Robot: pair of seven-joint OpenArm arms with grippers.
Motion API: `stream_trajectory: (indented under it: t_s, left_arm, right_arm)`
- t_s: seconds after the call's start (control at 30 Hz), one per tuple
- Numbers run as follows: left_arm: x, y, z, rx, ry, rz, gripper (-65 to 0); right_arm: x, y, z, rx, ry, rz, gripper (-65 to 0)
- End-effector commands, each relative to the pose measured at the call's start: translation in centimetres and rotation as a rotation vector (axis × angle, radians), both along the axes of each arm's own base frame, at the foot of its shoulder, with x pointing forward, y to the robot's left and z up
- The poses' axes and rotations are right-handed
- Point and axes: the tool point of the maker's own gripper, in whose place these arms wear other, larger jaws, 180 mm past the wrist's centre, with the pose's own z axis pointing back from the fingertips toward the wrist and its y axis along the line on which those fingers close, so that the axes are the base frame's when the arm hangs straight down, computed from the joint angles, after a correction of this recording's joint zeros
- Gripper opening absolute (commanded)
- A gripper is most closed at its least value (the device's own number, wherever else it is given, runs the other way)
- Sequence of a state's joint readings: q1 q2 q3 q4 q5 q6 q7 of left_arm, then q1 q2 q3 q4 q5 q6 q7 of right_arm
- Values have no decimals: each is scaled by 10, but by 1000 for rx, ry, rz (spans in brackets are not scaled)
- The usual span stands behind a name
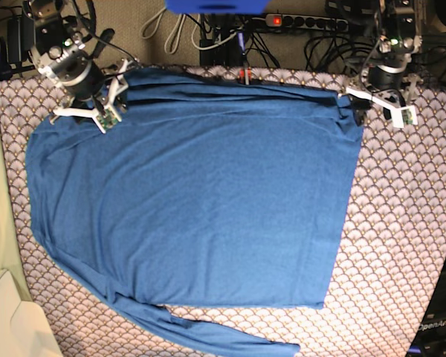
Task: Fold the T-shirt properly
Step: 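Release the shirt corner with the right gripper and raise it, then move the right gripper along the shirt's shoulder toward the sleeve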
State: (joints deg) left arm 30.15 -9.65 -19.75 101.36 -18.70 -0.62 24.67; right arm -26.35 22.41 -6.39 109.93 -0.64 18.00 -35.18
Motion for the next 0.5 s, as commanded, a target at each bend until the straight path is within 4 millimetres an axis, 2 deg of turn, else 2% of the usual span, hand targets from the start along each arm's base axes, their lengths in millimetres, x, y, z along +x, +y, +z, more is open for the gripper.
stream_trajectory:
  t_s: [0.0,0.23,0.47]
  left_arm:
    - [5,3,10,16,-36,-5,-266]
    - [12,2,13,14,-53,-3,-266]
    - [12,2,14,15,-56,-3,-266]
  right_arm:
    - [4,-1,7,3,-27,2,-379]
    - [2,-3,4,-1,-16,-1,-379]
    - [-5,-11,-15,-13,34,-19,-383]
